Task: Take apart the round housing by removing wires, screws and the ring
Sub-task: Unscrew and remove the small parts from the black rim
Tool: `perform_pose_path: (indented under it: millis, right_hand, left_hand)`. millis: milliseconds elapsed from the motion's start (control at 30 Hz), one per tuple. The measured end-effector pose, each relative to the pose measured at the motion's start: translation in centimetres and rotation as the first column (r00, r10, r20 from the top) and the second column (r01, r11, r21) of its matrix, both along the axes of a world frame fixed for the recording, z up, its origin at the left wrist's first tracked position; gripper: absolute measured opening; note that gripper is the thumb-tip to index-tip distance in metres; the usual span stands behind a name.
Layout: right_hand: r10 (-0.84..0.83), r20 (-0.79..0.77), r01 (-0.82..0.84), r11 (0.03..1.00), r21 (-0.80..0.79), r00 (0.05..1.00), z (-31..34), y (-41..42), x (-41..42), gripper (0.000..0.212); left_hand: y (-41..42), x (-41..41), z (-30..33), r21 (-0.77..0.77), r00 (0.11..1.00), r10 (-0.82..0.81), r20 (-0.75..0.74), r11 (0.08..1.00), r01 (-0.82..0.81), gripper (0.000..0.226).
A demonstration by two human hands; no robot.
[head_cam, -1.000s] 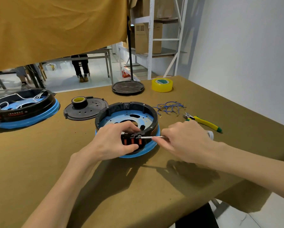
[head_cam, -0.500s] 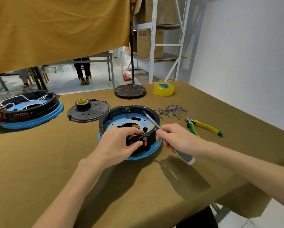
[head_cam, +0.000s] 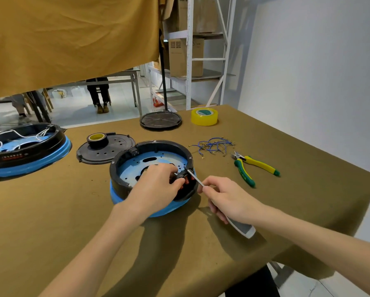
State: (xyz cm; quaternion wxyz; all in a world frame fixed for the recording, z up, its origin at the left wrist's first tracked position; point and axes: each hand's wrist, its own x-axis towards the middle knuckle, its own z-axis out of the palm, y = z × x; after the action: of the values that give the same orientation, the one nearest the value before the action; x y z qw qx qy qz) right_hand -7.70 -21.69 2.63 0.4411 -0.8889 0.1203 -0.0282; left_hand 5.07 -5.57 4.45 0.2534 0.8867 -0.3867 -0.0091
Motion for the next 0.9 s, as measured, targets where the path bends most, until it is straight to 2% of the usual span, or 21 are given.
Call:
perform_pose_path:
  millis: [67,167,300,433,600,733,900]
  right_hand:
    - [-0.034,0.015,0.034,0.999,0.008,0.999,-0.2,-0.2,0.0,0.02]
    - [-0.04,0.012,0.04,0.999,0.022,0.999,-0.2,-0.9,-0.4,0.023]
    - [0.007,-0.051,-0.005,0.999,0.041,0.999,-0.1,-1.7,-1.2,0.024]
    - [0.017,-0.09,-0.013,0.999,0.039,0.996,0.4,-1.9,-0.6,0.024]
    - [0.035,-0.14,-0.026,0.998,0.062,0.99,1.0,-1.9,0.2,0.024]
    - [0.07,-0.185,-0.046,0.99,0.131,0.98,1.4,-1.9,0.6,0.022]
    - [0.053,-0.224,0.029,0.937,0.348,0.973,1.7,-1.3,1.3,0.019]
  left_hand:
    - [-1.0,-1.1,-0.1,0.008,0.998,0.068,0.014,0.998,-0.068,0.028]
    - [-1.6,-1.8,-0.2,-0.039,0.997,0.051,-0.056,0.998,-0.053,0.027]
    - [-0.6,1.2,0.5,-0.181,1.0,0.008,0.029,0.984,-0.003,0.029]
    - [-0.5,4.6,0.4,-0.029,0.978,-0.206,0.026,0.978,0.207,0.043]
    - [-1.3,5.6,-0.5,-0.037,0.967,-0.202,0.155,0.977,0.21,0.031]
    - [-1.4,5.6,-0.7,-0.104,0.973,-0.229,0.009,0.968,0.229,0.033]
    - [-2.2,5.4,-1.6,-0.225,0.987,-0.128,-0.099,0.969,0.103,0.03]
